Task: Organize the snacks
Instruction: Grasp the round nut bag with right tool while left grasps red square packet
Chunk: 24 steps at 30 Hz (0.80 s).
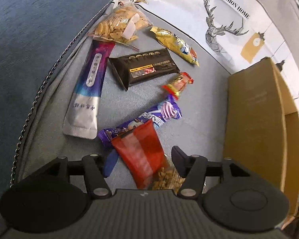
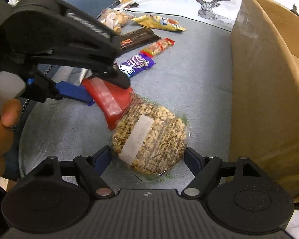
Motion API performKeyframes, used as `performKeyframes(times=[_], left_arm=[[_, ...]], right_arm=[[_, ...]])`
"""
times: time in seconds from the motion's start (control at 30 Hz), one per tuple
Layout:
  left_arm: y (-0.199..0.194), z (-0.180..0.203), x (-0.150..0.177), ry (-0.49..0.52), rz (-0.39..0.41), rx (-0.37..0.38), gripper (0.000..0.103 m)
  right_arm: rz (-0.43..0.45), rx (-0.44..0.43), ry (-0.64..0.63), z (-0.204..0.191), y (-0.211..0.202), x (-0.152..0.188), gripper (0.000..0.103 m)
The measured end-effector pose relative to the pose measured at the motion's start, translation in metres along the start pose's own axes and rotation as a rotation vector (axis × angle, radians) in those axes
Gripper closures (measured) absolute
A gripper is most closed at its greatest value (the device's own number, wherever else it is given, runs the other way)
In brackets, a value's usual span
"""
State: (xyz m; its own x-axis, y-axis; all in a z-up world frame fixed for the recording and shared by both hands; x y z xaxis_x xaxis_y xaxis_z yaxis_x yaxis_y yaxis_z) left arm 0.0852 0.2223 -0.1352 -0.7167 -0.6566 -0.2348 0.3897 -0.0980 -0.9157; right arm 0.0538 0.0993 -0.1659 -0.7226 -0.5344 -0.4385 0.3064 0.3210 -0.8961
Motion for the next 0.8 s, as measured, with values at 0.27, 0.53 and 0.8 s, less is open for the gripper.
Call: performKeyframes(times=[0.27,0.53,0.8], left_arm=[[0.011,0.016,-0.004,0.214,0.029,-0.158,0.049],[-0.013,-0.018,-0.011,0.144,0.058,-0.14,0.089],[-0.019,-0.027,-0.007,0.122,0.035,-0.123,0.055]], right_arm=[[-0.012,-0.005,0.0,0.002,0.0,0.0,0.02],[-0.022,0.004,-0.003,-0.004,0.007,-0.002,0.02],[-0.004,-0.018,0.017,-0.004,0.004,-0.004,0.018]])
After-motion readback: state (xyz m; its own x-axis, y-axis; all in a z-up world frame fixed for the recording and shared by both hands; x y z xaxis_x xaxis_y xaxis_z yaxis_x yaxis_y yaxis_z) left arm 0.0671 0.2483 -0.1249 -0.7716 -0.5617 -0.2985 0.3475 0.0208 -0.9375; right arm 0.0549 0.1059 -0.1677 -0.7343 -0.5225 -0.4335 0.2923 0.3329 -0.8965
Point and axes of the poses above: each gripper's, at about its wrist camera, not at the fingertips, and y roughly the way its jaws point, z to its right, x to its underside, the point moved 8 cm from there along y, roughly the way its jaws point, and after that the axes turned 3 degrees about y, right-handed, at the moved point
